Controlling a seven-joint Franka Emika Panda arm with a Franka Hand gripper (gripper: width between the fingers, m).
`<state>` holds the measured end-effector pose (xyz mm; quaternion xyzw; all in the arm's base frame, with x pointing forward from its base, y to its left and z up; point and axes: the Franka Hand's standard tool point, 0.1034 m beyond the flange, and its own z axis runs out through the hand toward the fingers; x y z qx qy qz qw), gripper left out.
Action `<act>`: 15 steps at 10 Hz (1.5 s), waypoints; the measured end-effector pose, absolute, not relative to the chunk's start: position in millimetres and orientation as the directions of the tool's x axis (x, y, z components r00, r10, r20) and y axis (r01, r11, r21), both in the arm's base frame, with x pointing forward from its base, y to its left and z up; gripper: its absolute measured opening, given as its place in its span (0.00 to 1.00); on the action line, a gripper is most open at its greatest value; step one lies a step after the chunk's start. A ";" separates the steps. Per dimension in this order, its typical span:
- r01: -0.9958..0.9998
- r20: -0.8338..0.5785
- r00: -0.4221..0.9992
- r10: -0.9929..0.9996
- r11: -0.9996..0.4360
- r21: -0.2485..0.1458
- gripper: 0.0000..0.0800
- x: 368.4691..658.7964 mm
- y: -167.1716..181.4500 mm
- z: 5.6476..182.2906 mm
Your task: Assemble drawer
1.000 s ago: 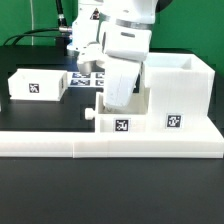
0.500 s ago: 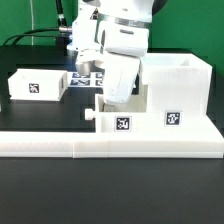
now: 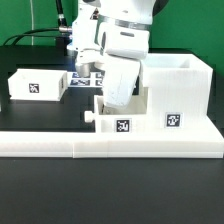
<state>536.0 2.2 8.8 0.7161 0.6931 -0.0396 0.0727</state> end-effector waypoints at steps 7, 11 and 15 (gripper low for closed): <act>0.993 -0.150 0.109 0.983 -0.100 0.066 0.06 536.8 1.8 7.8; 0.993 -0.150 0.108 0.983 -0.099 0.066 0.06 536.8 1.8 7.8; 0.961 -0.141 0.274 0.951 -0.265 0.082 0.06 529.8 5.7 8.8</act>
Offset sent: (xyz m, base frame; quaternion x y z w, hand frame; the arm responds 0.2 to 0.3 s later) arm 0.0102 0.0100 -0.0068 -0.0447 0.0280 0.1070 0.9929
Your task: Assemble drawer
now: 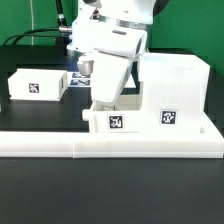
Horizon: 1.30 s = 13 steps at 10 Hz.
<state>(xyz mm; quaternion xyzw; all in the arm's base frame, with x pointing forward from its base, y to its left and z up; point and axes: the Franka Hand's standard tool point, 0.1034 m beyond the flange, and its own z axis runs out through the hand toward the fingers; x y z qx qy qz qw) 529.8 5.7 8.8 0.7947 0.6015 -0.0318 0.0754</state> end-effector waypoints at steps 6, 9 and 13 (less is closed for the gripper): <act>0.947 -0.159 0.322 0.933 -0.315 0.068 0.31 524.6 3.9 9.3; 0.975 -0.172 0.223 0.959 -0.217 0.056 0.71 529.2 5.0 14.2; 0.972 -0.197 0.233 0.952 -0.226 0.057 0.81 529.2 12.8 51.3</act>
Offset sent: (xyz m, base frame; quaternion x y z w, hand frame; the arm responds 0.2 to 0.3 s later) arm 0.0000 0.0000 0.0000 0.0000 0.0000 0.0000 1.0000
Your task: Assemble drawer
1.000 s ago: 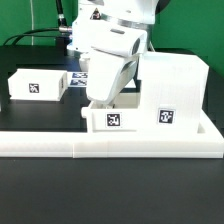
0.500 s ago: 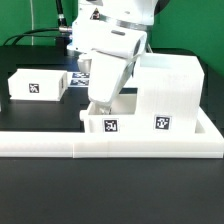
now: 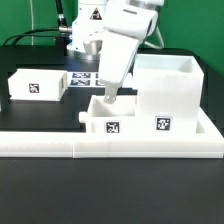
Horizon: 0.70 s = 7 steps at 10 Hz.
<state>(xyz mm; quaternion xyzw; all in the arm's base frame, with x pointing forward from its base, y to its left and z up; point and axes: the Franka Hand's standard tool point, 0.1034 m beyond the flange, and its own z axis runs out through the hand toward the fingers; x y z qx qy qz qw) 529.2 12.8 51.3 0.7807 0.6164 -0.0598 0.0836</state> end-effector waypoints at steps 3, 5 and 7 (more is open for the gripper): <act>0.975 -0.203 0.222 0.954 -0.215 0.055 0.81 529.2 2.4 60.7; 0.975 -0.205 0.222 0.953 -0.217 0.048 0.81 526.4 -2.2 57.4; 0.975 -0.205 0.222 0.953 -0.217 0.048 0.81 526.2 -2.2 57.1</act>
Offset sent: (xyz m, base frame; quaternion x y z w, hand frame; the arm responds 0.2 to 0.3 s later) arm -0.0129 -0.0198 -0.0092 0.0083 0.0058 -0.0132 0.9999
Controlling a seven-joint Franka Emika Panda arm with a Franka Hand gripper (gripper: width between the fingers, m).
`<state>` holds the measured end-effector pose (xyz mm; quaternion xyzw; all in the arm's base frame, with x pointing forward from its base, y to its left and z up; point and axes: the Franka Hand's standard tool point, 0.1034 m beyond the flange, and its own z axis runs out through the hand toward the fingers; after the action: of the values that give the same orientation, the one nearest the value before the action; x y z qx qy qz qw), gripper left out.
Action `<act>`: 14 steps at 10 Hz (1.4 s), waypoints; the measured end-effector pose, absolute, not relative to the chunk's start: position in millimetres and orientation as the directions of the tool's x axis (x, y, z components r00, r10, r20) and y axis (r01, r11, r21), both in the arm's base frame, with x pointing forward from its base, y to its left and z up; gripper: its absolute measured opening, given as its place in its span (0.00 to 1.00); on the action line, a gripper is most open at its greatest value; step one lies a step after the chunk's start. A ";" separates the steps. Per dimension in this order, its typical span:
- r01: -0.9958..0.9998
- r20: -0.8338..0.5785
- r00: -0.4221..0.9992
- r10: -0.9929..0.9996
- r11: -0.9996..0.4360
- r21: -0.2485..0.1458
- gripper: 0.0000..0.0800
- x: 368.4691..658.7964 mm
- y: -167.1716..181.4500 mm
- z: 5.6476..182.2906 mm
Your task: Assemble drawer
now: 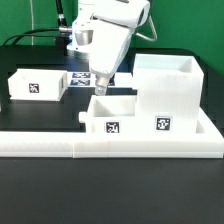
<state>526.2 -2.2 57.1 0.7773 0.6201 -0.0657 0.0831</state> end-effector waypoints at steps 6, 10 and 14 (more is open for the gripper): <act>0.981 -0.199 0.193 0.961 -0.188 0.044 0.81 521.5 -4.0 63.2; 0.986 -0.085 0.149 0.985 -0.141 0.090 0.81 535.6 -21.7 71.8; 0.989 0.004 0.124 0.992 -0.124 0.084 0.81 533.9 -51.1 68.0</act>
Offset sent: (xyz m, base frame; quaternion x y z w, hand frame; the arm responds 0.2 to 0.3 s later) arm 0.0000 0.0000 0.0000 0.0000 0.0000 0.0000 1.0000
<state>533.9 -51.1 68.0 0.7491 0.6611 0.0293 0.0301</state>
